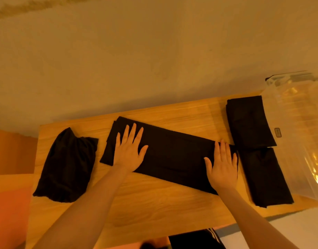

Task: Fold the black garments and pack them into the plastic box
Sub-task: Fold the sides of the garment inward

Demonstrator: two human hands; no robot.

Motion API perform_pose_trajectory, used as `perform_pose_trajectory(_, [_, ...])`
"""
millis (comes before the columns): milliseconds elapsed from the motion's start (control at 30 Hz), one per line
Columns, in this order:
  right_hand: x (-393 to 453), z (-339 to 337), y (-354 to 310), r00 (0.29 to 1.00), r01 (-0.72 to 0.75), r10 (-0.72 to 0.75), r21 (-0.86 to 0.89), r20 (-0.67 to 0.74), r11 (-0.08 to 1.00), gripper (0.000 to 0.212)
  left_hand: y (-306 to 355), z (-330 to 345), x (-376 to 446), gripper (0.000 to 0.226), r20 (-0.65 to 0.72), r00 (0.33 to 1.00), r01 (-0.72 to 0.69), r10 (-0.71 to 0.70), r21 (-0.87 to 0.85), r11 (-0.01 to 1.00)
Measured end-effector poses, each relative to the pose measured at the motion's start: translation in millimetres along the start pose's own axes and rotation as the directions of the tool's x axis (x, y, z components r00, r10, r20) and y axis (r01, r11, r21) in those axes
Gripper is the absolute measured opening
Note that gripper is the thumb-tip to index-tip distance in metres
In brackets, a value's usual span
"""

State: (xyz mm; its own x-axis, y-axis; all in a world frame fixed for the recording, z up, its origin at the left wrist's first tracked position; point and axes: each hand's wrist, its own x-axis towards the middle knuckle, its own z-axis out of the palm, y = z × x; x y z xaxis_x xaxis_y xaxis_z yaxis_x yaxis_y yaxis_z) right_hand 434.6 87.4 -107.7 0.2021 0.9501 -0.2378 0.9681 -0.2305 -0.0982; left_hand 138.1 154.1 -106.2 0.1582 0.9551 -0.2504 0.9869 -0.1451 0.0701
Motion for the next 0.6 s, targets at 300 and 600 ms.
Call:
perform_pose_trajectory(300, [-27.4, 9.1, -30.2, 0.969, -0.247, 0.248, 0.106, 0.005, 0.963, 0.073, -10.3, -18.8, 63.7, 0.063, 0.074, 0.961, -0.272, 0.266, 0.091, 0.958])
perform_pose_trajectory(600, [-20.5, -8.2, -4.4, 0.981, 0.193, -0.193, 0.021, 0.003, 0.981, 0.064, 62.9, -29.6, 10.8, 0.063, -0.028, 0.989, 0.143, -0.147, -0.105, 0.984])
